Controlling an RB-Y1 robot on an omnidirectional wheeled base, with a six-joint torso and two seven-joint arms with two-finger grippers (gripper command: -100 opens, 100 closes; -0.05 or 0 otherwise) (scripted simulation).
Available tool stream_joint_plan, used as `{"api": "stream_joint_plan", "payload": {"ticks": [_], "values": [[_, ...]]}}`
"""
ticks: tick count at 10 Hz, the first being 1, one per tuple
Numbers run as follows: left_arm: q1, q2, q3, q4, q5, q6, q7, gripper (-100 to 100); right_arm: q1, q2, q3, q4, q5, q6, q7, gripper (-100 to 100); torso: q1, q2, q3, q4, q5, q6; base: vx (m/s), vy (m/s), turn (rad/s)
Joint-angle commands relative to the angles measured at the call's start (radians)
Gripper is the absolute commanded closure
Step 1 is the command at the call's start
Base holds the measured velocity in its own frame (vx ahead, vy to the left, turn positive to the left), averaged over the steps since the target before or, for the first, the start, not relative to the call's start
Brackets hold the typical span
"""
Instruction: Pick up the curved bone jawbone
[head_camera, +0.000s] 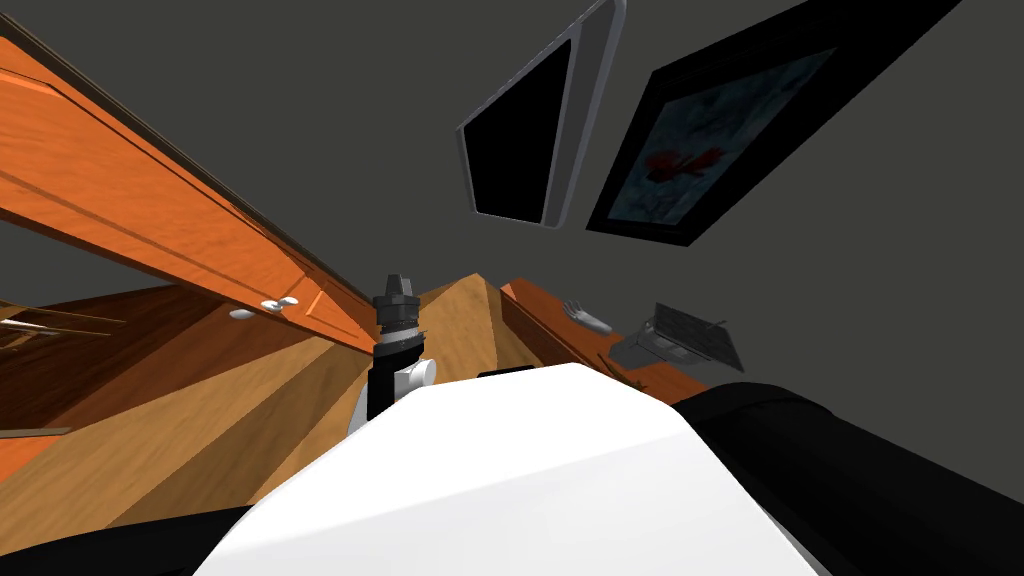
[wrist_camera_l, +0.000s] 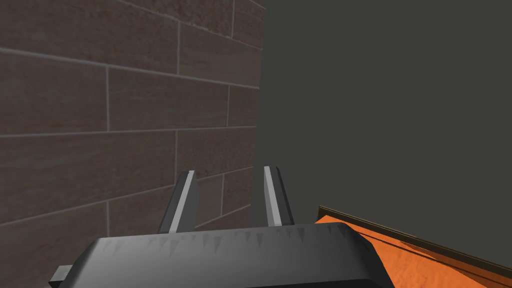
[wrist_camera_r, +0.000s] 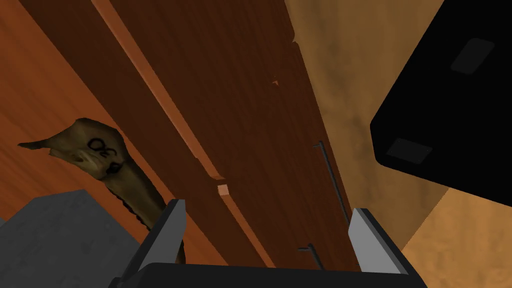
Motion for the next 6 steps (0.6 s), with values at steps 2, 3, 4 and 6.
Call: {"api": "stream_joint_plan", "payload": {"ticks": [2,3,4,6], "values": [[0.0,0.0,0.0,0.0,0.0,0.0,0.0,0,-0.018,-0.015,0.035,0.054,0.013,0.006,-0.002,-100,0.001,0.0,0.0,0.0,0.0,0.0,0.066,-0.085,0.115],[0.0,0.0,0.0,0.0,0.0,0.0,0.0,0,-0.026,-0.02,0.052,0.072,0.017,0.01,-0.006,-100,-0.001,0.0,0.0,0.0,0.0,-0.001,0.109,-0.13,0.162],[0.0,0.0,0.0,0.0,0.0,0.0,0.0,0,-0.033,-0.022,0.067,0.087,0.021,0.012,-0.01,-100,-0.002,-0.002,-0.001,0.0,0.0,-0.001,0.112,-0.156,0.137],[0.0,0.0,0.0,0.0,0.0,0.0,0.0,0,-0.053,-0.015,0.105,0.111,0.026,0.016,-0.019,-100,-0.006,-0.003,-0.002,-0.001,-0.001,-0.001,0.093,-0.194,0.15]]}}
